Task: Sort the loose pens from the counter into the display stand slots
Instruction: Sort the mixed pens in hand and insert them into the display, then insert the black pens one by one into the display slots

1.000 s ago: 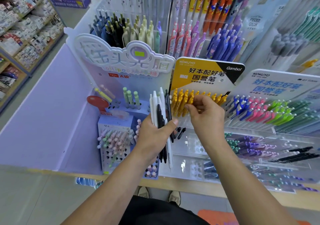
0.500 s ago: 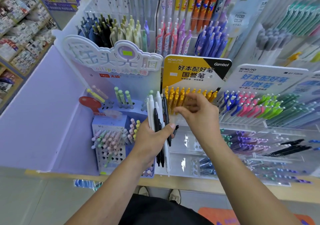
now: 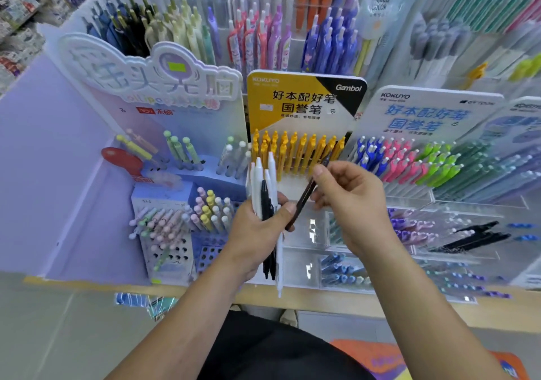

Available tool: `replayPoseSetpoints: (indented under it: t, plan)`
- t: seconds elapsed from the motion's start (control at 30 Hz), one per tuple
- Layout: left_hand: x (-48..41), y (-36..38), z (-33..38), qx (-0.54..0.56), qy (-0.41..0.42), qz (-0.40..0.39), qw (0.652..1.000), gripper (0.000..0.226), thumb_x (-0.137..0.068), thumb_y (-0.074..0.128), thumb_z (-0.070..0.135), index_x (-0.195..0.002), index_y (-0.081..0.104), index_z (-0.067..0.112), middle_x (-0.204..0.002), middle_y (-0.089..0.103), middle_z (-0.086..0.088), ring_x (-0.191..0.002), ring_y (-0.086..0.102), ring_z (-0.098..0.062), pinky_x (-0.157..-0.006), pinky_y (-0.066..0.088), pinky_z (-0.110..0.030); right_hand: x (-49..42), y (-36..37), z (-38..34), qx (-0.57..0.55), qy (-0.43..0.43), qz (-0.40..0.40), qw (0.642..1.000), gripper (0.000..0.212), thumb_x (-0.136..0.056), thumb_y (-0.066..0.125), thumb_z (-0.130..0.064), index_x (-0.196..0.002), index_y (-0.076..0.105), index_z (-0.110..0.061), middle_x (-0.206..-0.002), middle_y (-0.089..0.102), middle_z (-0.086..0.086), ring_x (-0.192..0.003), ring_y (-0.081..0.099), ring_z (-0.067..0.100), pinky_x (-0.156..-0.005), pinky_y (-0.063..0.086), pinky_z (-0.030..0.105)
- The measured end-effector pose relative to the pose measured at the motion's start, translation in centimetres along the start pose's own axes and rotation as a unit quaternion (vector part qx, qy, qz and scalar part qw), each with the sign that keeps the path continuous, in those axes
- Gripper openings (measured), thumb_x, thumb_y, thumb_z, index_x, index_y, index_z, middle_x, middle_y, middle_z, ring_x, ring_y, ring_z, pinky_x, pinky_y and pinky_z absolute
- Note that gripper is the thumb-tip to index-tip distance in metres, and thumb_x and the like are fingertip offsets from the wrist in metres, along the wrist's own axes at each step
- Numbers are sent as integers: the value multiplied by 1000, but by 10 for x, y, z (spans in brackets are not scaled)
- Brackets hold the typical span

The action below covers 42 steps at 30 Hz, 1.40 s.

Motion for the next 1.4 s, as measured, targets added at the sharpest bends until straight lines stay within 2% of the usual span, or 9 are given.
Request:
replayPoseSetpoints:
  t: [0.1, 0.17, 0.33, 0.43, 0.63, 0.8, 1.0, 1.17, 1.4]
  plan:
    - [2, -27, -12, -58, -1, 122, 991, 10, -93, 77, 14, -97, 68, 12, -80, 71, -7, -67, 66, -14, -63, 57, -27, 5, -10, -2, 45, -45, 17, 998, 15, -96, 71, -12, -110, 68, -6, -80, 67, 15, -67, 66, 25, -67, 61, 40]
    - [6, -37, -21, -61, -7, 154, 986, 10, -93, 77, 16, -97, 67, 18, -81, 69, -3, -68, 65, -15, -65, 58, -31, 9, -10, -4, 97, -80, 11, 992, 27, -95, 71, -13, -121, 64, -15, -86, 66, 9, -78, 68, 27, -73, 61, 38]
    - [13, -40, -35, -35, -12, 193, 981, 9, -95, 74, 15, -97, 65, 17, -75, 63, 0, -61, 59, -14, -61, 53, -28, 7, -3, 16, 189, -120, 5, 975, 22, -95, 72, -13, -115, 66, -19, -85, 65, -7, -75, 62, 8, -74, 58, 35]
    - [16, -39, -35, -24, -11, 202, 979, 9, -95, 74, 14, -98, 66, 16, -76, 63, -2, -64, 60, -15, -59, 53, -22, 3, 0, 28, 194, -115, 4, 974, 20, -94, 73, -15, -109, 64, -24, -84, 67, -12, -75, 65, 4, -74, 59, 34]
    - [24, -49, -36, 10, -11, 209, 978, 11, -95, 74, 12, -103, 66, 8, -78, 62, -6, -60, 57, -10, -56, 51, -18, -1, 12, 32, 254, -119, -31, 959, 24, -94, 74, -21, -117, 67, -19, -99, 73, -10, -86, 69, -1, -82, 60, 26]
    - [26, -54, -37, 23, -16, 216, 976, 9, -96, 74, 14, -98, 66, 17, -80, 63, -4, -64, 59, -13, -59, 53, -19, 6, 23, 31, 293, -161, -55, 941, 23, -93, 75, -16, -115, 70, -17, -95, 72, -12, -84, 70, 1, -81, 61, 29]
    - [24, -50, -34, 28, -9, 206, 978, 10, -96, 74, 11, -96, 65, 16, -75, 63, 0, -57, 59, -6, -56, 52, -16, 4, 26, 40, 280, -146, -62, 947, 22, -92, 76, -17, -114, 70, -17, -93, 73, -12, -83, 70, 2, -81, 60, 26]
    - [20, -50, -36, 43, -14, 207, 977, 11, -94, 75, 12, -96, 66, 17, -77, 65, 2, -60, 61, -9, -60, 53, -20, 6, 29, 56, 350, -156, -62, 922, 23, -92, 75, -15, -115, 72, -15, -93, 77, -3, -84, 72, 11, -82, 60, 40]
    - [13, -50, -36, 74, -12, 189, 979, 10, -93, 76, 10, -97, 68, 13, -79, 67, -2, -64, 62, -15, -68, 55, -31, -1, 45, 59, 399, -172, -71, 898, 20, -93, 72, -12, -113, 71, -12, -88, 77, 3, -81, 72, 23, -75, 60, 42]
Point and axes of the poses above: each hand's wrist, its own x-axis away from the middle knuckle, its own y-axis out of the palm, z = x × y, the point moved 10 cm from there along -x, towards the middle knuckle
